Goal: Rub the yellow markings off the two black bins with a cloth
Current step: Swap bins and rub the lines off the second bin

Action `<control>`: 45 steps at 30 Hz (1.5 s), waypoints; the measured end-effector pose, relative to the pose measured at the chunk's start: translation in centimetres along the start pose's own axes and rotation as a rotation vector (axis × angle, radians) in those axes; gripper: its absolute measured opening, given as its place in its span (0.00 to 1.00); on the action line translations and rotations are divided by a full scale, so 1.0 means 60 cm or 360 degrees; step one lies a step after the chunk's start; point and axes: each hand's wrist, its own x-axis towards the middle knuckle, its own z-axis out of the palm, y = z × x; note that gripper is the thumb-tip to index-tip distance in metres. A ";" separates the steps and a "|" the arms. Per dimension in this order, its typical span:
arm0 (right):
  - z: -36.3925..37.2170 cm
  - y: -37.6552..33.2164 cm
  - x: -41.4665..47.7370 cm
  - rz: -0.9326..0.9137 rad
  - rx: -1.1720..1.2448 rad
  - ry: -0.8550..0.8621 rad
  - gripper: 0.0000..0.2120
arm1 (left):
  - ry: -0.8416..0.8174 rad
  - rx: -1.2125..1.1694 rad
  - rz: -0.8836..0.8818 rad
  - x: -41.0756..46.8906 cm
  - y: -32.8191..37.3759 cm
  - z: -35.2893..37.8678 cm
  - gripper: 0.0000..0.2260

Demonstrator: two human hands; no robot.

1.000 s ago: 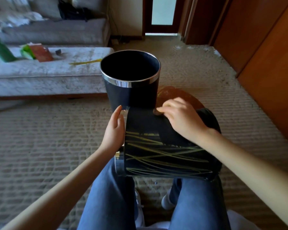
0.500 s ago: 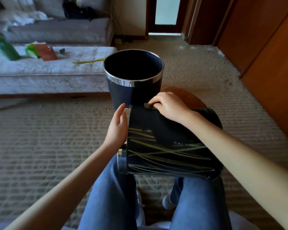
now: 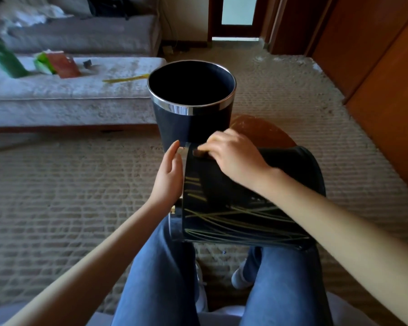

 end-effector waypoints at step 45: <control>-0.068 0.061 -0.357 -0.0061 -0.0541 0.0284 0.13 | 0.0060 -0.0165 -0.0037 0.058 -0.010 -0.013 0.28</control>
